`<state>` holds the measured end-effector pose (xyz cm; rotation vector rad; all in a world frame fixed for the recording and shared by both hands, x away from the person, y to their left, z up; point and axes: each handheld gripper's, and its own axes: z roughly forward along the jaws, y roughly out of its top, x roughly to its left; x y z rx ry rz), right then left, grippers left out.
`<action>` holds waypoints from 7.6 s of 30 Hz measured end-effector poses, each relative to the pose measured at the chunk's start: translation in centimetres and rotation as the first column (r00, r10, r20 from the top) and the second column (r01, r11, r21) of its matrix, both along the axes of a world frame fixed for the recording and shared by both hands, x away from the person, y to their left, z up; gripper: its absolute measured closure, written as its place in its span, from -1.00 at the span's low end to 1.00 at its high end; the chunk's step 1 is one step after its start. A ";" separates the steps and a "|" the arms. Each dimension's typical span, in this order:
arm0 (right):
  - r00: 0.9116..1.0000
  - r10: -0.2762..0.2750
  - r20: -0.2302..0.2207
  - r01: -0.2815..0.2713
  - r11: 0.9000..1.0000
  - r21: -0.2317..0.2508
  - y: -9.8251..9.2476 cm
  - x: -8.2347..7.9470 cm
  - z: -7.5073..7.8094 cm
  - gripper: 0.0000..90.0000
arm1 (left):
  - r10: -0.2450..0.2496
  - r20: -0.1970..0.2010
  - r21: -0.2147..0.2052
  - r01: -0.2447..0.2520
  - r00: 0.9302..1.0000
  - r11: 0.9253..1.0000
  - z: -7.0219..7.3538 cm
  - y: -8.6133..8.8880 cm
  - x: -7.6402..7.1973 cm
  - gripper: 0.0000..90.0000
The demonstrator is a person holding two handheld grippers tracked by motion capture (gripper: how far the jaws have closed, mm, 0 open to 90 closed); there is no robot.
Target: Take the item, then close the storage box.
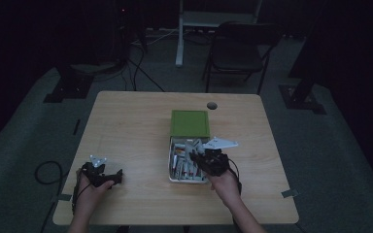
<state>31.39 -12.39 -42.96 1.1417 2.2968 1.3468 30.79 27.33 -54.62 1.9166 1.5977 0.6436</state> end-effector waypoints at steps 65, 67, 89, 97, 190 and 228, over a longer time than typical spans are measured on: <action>0.950 -0.304 -0.077 0.301 0.953 -0.049 -13.8 2.5 -5.7 0.94 | 0.000 0.001 0.000 0.000 1.000 1.000 0.0 0.0 0.0 -0.98; 0.948 -0.306 -0.088 0.302 0.952 -0.055 -14.0 2.6 -6.1 0.94 | 0.000 0.001 0.000 0.000 1.000 1.000 0.0 0.0 0.0 -0.98; 0.923 -0.357 -0.141 0.345 0.933 -0.103 -16.0 3.4 -8.2 0.87 | 0.001 0.001 0.000 -0.001 1.000 1.000 0.0 0.0 0.0 -0.98; 0.896 -0.411 -0.169 0.390 0.909 -0.143 -17.5 3.8 -9.4 0.63 | 0.000 0.002 0.000 0.000 1.000 1.000 0.0 0.0 0.0 -0.98; 0.981 0.185 0.050 -0.182 0.981 -0.071 -11.8 -0.6 -10.4 -0.72 | -0.404 0.074 -0.056 0.408 0.912 0.911 2.0 -4.8 -1.6 -0.97; 0.956 0.195 0.219 -0.194 0.981 -0.026 -11.1 -1.0 -7.7 -0.70 | -0.611 0.168 -0.015 0.621 0.774 0.783 3.9 -10.3 -2.2 -0.97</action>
